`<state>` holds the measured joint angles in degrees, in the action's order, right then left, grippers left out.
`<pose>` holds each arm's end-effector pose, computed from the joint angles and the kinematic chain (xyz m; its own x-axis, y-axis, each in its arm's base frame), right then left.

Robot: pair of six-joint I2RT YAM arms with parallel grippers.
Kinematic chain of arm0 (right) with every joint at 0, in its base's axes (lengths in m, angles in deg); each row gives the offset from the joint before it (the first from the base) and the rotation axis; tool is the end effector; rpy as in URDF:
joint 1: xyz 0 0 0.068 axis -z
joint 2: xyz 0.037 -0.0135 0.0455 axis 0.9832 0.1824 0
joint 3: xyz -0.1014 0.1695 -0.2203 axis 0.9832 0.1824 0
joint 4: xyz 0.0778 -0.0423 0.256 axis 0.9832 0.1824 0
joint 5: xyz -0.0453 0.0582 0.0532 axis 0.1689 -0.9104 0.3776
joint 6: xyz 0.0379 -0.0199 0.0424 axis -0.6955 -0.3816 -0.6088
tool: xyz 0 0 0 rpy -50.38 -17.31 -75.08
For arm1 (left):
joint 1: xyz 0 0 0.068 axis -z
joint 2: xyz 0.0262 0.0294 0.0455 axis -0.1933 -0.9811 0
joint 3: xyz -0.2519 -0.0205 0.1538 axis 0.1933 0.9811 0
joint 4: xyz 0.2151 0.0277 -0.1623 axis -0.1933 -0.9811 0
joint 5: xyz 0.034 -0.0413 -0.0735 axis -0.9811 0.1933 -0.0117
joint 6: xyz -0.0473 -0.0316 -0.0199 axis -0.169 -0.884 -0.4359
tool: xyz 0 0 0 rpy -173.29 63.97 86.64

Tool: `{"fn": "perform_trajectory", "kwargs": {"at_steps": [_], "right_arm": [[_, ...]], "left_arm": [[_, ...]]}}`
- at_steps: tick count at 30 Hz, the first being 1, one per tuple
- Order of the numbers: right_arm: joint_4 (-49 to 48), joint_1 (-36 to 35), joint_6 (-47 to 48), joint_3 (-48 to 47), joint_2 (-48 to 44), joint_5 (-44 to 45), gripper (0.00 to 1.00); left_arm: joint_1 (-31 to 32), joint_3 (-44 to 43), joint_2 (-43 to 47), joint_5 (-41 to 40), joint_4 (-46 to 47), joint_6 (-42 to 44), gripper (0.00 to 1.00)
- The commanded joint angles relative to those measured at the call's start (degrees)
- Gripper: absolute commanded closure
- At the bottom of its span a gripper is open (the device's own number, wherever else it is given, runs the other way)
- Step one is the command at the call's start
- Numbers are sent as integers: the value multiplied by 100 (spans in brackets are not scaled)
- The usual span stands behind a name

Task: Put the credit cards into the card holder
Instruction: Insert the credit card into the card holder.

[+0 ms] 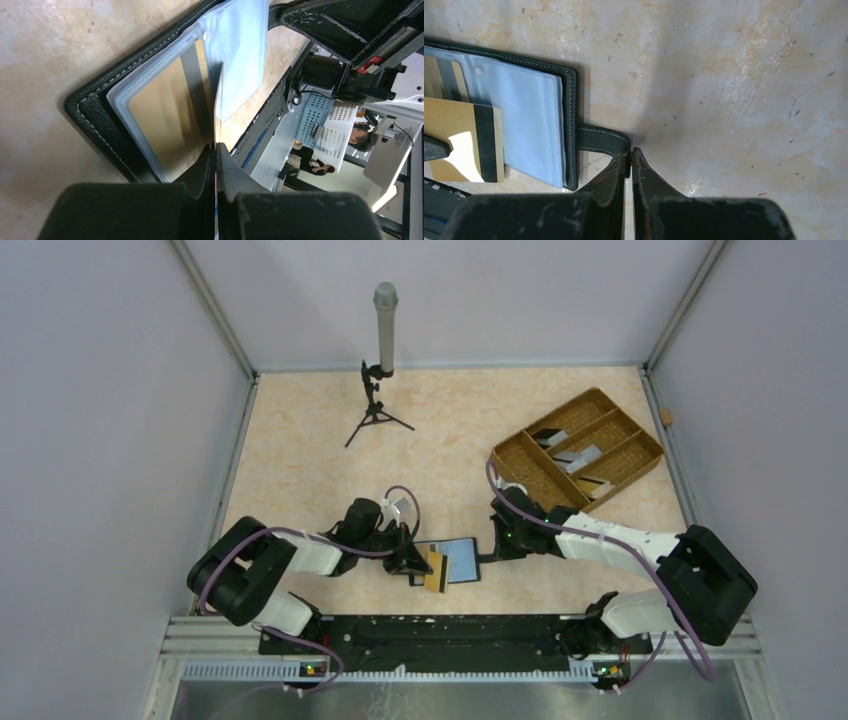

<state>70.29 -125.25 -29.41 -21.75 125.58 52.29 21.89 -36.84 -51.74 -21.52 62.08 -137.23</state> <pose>0.1690 0.1698 0.1724 -0.9063 -0.0934 -0.4123 -0.2039 0.9509 0.2329 0.1732 -0.1488 0.1183 -0.9932 -0.0385 -0.1097 0.0759 0.5001 -0.8627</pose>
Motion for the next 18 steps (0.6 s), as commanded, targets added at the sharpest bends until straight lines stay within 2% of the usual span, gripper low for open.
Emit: {"fn": "perform_trajectory", "kwargs": {"at_steps": [1, 9, 18], "right_arm": [[91, -44, 11, -87, 48, 82, 100], [98, -43, 24, -92, 48, 57, 100], [118, -41, 24, -82, 29, 64, 100]], "left_arm": [[-50, -50, 1, -88, 409, 107, 100], [-84, 40, 185, -512, 528, 123, 100], [-78, 64, -90, -454, 958, 66, 100]]}}
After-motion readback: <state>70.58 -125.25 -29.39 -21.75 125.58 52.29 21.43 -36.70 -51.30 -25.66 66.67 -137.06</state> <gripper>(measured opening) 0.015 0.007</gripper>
